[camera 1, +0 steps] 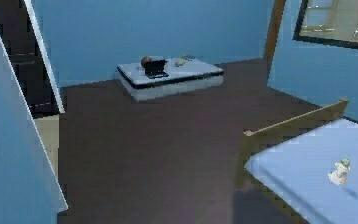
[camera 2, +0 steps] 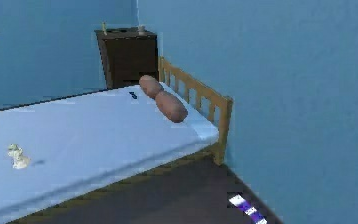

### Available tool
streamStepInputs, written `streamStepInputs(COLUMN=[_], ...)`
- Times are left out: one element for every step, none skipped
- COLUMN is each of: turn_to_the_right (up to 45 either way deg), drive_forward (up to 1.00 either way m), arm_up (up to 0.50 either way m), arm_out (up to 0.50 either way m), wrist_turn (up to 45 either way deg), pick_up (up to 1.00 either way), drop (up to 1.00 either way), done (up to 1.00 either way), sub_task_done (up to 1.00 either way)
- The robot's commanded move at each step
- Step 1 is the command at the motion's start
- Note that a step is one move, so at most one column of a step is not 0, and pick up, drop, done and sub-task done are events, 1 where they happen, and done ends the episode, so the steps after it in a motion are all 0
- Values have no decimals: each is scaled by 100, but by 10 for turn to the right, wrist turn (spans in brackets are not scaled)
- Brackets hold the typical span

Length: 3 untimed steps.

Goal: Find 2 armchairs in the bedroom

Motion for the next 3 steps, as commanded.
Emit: streamStepInputs(turn_to_the_right=[0,0,300], drive_forward=[100,30,0], arm_up=[0,0,0], arm_out=[0,0,0], wrist_turn=[0,0,0], pick_up=[0,0,0], drop=[0,0,0], done=[0,0,0], sub_task_done=[0,0,0])
